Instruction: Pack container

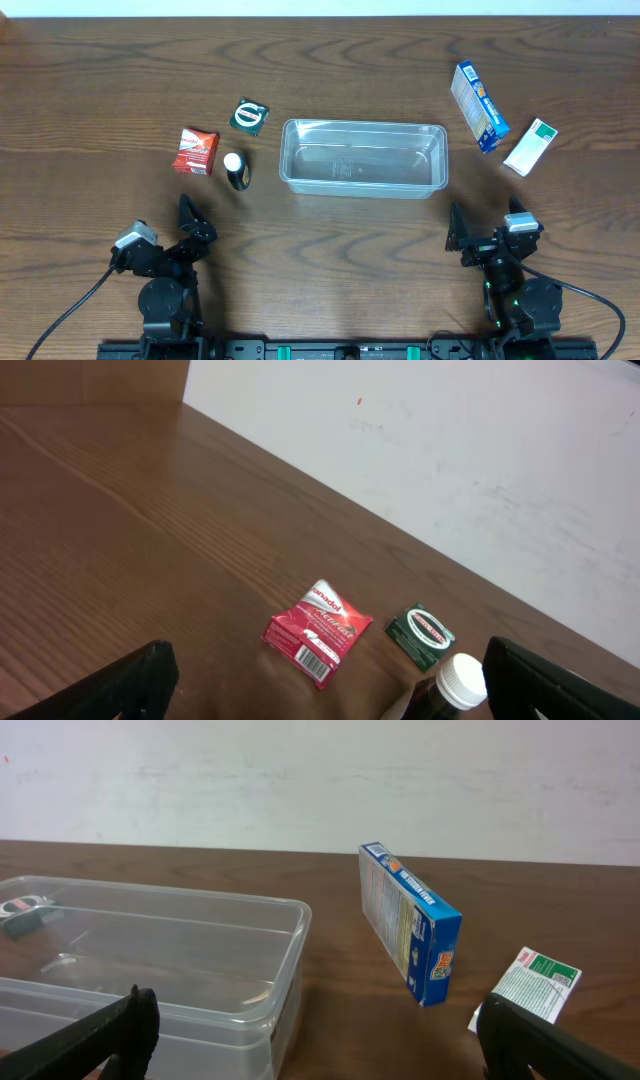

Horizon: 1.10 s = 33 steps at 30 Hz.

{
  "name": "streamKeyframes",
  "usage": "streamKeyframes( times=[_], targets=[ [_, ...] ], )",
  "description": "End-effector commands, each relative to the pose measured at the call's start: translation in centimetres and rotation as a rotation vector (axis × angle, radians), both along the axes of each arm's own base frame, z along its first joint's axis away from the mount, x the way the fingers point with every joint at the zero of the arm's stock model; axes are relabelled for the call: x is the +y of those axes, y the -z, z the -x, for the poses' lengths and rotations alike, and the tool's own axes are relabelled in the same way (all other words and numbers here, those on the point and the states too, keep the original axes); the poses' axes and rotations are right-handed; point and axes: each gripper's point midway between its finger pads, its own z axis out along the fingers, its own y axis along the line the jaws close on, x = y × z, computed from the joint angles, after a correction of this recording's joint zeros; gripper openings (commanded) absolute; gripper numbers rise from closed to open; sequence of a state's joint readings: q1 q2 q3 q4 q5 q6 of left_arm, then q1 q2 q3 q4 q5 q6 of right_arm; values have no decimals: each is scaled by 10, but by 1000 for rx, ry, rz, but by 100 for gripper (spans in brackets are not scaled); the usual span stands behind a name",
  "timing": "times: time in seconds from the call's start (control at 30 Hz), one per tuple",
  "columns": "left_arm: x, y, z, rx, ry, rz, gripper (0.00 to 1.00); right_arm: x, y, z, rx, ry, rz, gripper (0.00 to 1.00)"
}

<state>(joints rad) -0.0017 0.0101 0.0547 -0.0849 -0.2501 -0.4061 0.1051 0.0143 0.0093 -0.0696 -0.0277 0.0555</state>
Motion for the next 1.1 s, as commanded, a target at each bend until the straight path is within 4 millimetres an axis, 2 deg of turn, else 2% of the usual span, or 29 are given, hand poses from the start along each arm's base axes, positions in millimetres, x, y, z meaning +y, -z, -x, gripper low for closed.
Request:
streamKeyframes(
  times=[0.0, 0.73, 0.8, 0.97, 1.07],
  targets=[
    [1, 15, 0, 39, -2, -16, 98, -2, 0, 0, -5, 4, 11, 99],
    [1, 15, 0, 39, -2, -16, 98, -2, 0, 0, -5, 6, 12, 99],
    [1, 15, 0, 39, -2, -16, 98, -7, 0, 0, -5, 34, 12, 99],
    [1, 15, 0, 39, -2, -16, 98, 0, -4, 0, -19, -2, -6, 99],
    [1, 15, 0, 39, -2, -16, 98, 18, -12, 3, -55, -113, -3, 99]
  ],
)
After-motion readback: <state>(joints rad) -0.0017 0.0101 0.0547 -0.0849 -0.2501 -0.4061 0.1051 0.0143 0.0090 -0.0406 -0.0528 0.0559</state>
